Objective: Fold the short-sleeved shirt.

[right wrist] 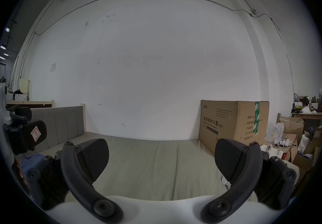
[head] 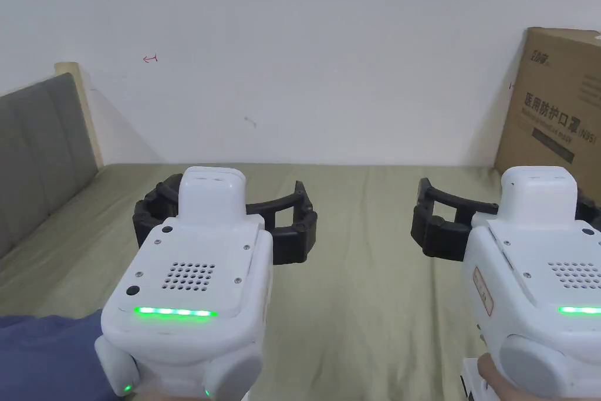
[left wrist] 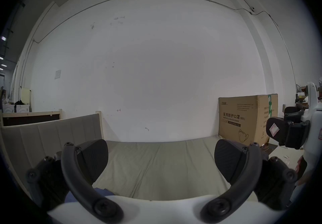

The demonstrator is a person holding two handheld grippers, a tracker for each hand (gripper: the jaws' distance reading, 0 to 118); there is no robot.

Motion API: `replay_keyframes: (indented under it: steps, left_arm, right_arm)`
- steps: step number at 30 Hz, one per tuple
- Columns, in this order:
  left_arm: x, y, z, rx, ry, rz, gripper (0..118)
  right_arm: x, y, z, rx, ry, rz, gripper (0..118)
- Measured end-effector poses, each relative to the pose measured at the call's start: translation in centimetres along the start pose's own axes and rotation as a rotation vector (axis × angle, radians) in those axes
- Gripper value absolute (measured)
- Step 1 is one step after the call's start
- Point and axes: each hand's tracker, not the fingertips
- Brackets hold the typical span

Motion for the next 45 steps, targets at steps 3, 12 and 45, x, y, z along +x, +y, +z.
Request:
replay_keyframes:
  steps: [3,12,45]
  left_arm:
    - [0.06,-0.02,-0.12,-0.002,-0.003,0.005,118]
    - [0.32,-0.02,-0.51,-0.024,-0.01,-0.016,118]
    - [0.15,-0.1,0.09,-0.015,-0.012,0.013,118]
  right_arm:
    - [0.01,0.01,-0.05,0.006,0.0,0.013,118]
    - [0.22,-0.03,-0.22,-0.004,0.002,0.007,118]
    - [-0.3,-0.66,0.29,-0.011,0.018,0.02,118]
